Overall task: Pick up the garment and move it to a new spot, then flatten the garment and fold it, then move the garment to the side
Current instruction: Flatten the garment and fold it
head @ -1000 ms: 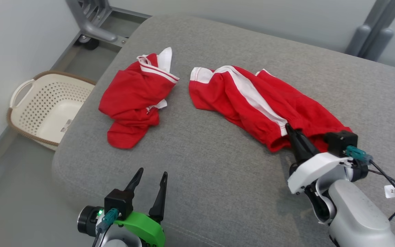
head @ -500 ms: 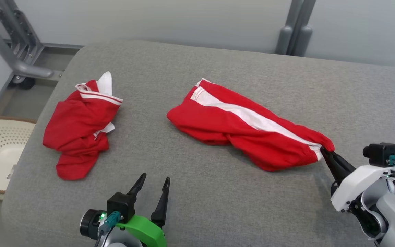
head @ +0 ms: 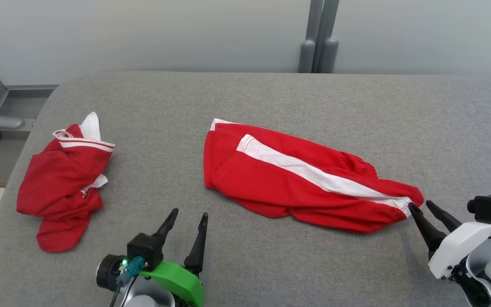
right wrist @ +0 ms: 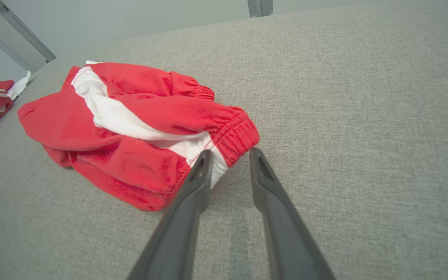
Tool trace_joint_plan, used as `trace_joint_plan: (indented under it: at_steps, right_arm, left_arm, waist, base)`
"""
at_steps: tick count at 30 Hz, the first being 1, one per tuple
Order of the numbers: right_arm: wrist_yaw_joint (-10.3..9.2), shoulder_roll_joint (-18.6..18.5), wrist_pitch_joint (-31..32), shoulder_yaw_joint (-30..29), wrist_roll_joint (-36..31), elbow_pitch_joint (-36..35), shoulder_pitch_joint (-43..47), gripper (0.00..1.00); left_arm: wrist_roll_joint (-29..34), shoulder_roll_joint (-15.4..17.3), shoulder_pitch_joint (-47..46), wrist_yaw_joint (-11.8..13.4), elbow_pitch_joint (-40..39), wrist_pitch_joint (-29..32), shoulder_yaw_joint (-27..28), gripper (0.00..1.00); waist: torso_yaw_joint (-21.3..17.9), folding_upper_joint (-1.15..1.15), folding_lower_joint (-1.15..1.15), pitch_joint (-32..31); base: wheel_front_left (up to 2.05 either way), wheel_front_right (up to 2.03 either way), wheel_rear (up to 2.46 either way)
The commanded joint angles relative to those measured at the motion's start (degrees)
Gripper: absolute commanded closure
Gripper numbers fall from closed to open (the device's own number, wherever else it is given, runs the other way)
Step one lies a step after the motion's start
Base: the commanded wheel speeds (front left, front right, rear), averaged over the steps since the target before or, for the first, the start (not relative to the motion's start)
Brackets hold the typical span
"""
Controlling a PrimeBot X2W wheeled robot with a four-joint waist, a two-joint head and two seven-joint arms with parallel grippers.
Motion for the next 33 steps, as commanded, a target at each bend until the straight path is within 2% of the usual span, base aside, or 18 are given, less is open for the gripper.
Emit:
trace_joint_plan:
  at_steps: [1, 7, 15, 20, 25, 33]
  right_arm:
    - [-0.02, 0.3, -0.8, 0.1, -0.2, 0.4, -1.1, 0.0]
    - [-0.02, 0.1, -2.4, 1.7, -3.8, 2.2, -2.7, 0.0]
    - [-0.02, 2.8, -4.4, 1.1, -7.1, 2.8, -4.3, 0.0]
    - [-0.02, 5.3, -4.7, 1.3, -8.7, 2.5, -4.6, 0.0]
    - [-0.02, 6.6, -4.7, 2.2, -8.6, 2.5, -4.9, 0.0]
    - [-0.02, 7.1, -4.8, 0.6, -6.6, 2.3, -3.5, 0.0]
  left_arm:
    - [-0.3, 0.1, -1.6, -0.4, -1.0, -0.1, 0.4, 0.0]
    - [0.7, 0.1, -2.8, -0.4, -0.5, -0.1, 1.6, 0.0]
    - [1.4, 0.2, -8.8, -0.1, 3.5, -0.1, 3.9, 0.0]
    - [2.1, 1.4, -15.2, -0.3, 10.7, -0.1, 5.6, 0.0]
    - [0.1, 2.5, -21.4, -0.5, 22.0, -0.1, 7.6, 0.0]
    - [-1.5, 3.2, -24.2, 0.0, 32.5, 0.0, 8.9, 0.0]
  waist:
    - [-1.6, 0.0, 0.0, 0.1]
    - [-5.3, 0.0, 0.0, 0.4]
    - [-12.0, 0.0, 0.0, 2.6]
    - [-16.4, 0.0, 0.0, 4.6]
    - [-20.3, 0.0, 0.0, 6.8]
    - [-21.3, 0.0, 0.0, 7.8]
  base:
    - [0.0, 0.0, 0.0]
    - [0.0, 0.0, 0.0]
    - [0.0, 0.0, 0.0]
    - [0.0, 0.0, 0.0]
    - [0.0, 0.0, 0.0]
    - [0.0, 0.0, 0.0]
